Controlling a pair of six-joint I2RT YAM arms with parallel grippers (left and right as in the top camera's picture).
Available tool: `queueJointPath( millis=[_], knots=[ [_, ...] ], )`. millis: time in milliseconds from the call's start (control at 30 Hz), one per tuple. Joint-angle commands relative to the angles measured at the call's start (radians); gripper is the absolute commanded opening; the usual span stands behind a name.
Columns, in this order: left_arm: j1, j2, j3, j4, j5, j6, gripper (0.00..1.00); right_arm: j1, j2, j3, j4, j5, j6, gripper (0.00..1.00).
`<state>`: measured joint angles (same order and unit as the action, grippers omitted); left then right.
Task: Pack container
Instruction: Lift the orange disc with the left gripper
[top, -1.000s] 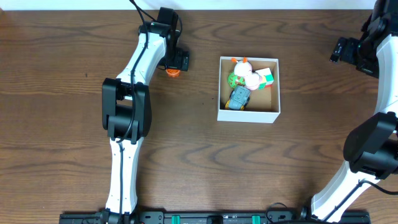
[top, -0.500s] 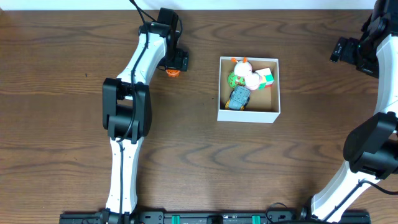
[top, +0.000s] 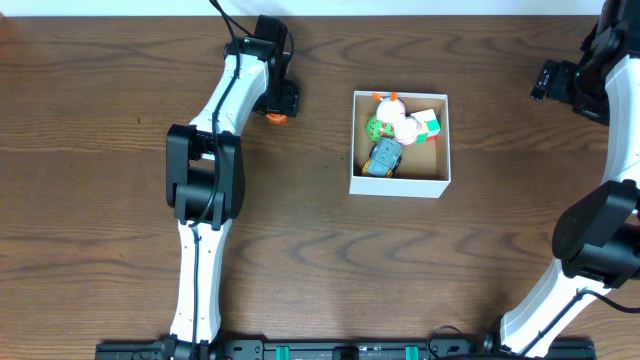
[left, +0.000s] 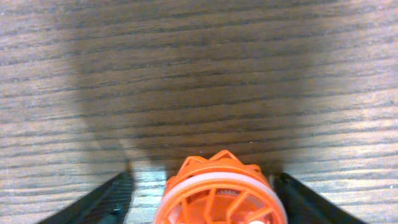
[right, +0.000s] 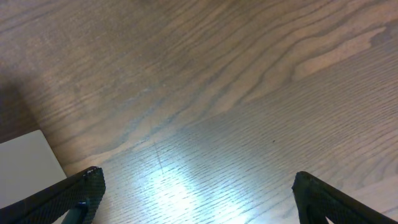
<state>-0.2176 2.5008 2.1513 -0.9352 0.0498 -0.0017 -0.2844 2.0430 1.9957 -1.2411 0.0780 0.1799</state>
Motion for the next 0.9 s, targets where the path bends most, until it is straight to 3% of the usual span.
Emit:
queueJointPath(
  millis=[0, 233, 400, 867],
  knots=[
    [0.004, 0.029, 0.011, -0.002, -0.013, 0.01, 0.64, -0.006, 0.004, -0.003, -0.001, 0.0, 0.018, 0.99],
    [0.004, 0.023, 0.011, 0.0, -0.028, 0.01, 0.62, -0.006, 0.004, -0.003, 0.0, 0.0, 0.018, 0.99],
    [0.004, -0.014, 0.011, -0.002, -0.065, 0.01, 0.55, -0.006, 0.004, -0.003, -0.001, 0.0, 0.018, 0.99],
    [-0.053, -0.24, 0.011, -0.042, -0.061, 0.009, 0.55, -0.006, 0.004, -0.003, -0.001, 0.0, 0.018, 0.99]
  ],
)
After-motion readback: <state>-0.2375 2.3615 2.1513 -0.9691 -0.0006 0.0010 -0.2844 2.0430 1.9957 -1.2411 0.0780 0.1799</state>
